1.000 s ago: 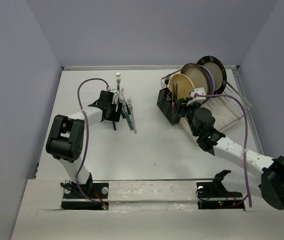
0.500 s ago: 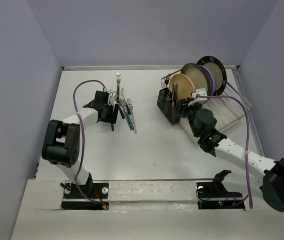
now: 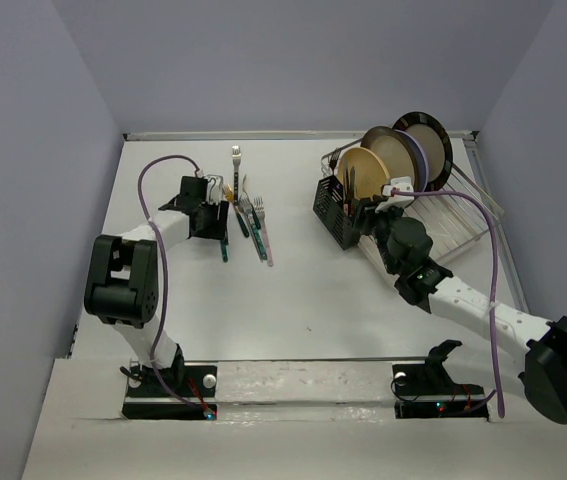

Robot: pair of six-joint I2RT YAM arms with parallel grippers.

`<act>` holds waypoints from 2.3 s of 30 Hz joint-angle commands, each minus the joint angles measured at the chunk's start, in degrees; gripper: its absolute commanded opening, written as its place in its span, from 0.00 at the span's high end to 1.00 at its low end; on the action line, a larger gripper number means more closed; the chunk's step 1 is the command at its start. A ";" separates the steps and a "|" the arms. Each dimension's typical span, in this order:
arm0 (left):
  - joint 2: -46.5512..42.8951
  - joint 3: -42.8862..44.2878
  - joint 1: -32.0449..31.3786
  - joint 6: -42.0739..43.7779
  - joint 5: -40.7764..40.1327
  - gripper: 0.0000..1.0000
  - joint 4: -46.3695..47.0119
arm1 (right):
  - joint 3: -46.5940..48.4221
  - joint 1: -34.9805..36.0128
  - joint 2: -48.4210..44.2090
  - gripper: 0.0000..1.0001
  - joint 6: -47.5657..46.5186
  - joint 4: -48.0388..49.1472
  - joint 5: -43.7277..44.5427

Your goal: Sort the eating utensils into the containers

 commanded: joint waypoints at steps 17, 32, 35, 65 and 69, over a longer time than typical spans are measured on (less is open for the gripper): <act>6.32 4.70 -0.20 -1.99 1.53 0.27 2.28 | -0.09 -0.41 -1.57 0.44 -0.64 0.72 0.26; 8.69 3.04 -0.20 -1.20 2.24 0.57 -0.79 | -0.18 -0.41 -2.18 0.44 -2.49 0.46 0.26; 8.78 2.33 -0.02 -0.85 2.24 0.69 -1.15 | -0.09 -0.41 -2.53 0.44 -2.66 0.28 0.35; -33.04 -4.87 0.07 3.02 15.42 1.00 7.98 | 23.28 6.36 14.50 0.34 11.04 -2.54 -37.87; -35.69 -5.84 -0.99 3.20 17.79 1.00 8.52 | 28.55 7.68 21.71 0.34 19.46 4.75 -41.13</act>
